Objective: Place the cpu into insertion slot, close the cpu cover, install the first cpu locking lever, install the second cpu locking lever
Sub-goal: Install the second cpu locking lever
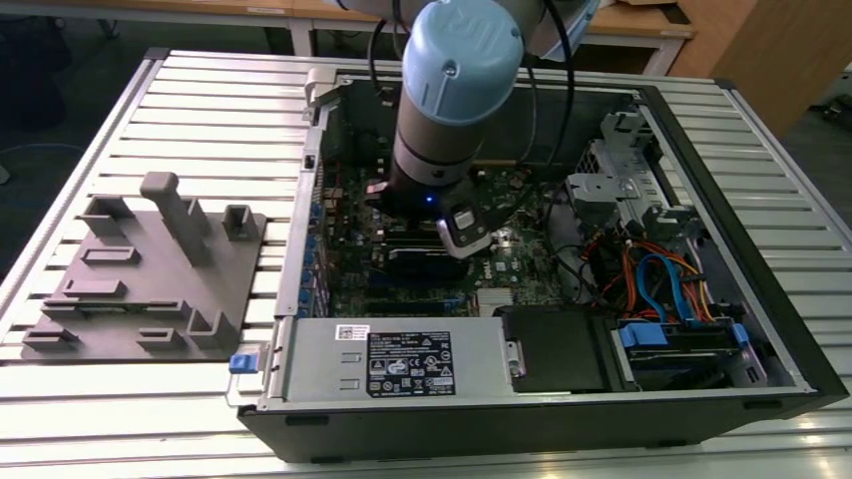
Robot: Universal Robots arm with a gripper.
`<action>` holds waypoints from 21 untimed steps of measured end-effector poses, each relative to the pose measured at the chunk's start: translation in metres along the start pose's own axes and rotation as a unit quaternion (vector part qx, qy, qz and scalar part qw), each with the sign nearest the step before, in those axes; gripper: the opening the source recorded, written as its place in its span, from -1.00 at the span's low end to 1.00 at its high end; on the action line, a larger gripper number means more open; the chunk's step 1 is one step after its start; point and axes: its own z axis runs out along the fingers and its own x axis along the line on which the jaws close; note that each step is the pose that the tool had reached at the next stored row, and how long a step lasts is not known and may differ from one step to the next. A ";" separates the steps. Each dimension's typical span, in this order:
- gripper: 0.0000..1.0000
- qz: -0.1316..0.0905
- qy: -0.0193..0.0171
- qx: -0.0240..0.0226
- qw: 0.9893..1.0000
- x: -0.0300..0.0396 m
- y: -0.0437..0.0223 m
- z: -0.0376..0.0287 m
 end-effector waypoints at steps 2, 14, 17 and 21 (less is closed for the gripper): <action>-0.80 0.000 0.000 -0.001 1.000 0.0007 -0.0003 0.0009; -0.80 0.000 0.000 -0.003 1.000 0.0031 0.0009 -0.0030; -0.80 0.000 0.000 -0.003 1.000 0.0037 0.0026 -0.0084; -0.80 0.000 0.000 -0.003 1.000 0.0046 0.0058 -0.0181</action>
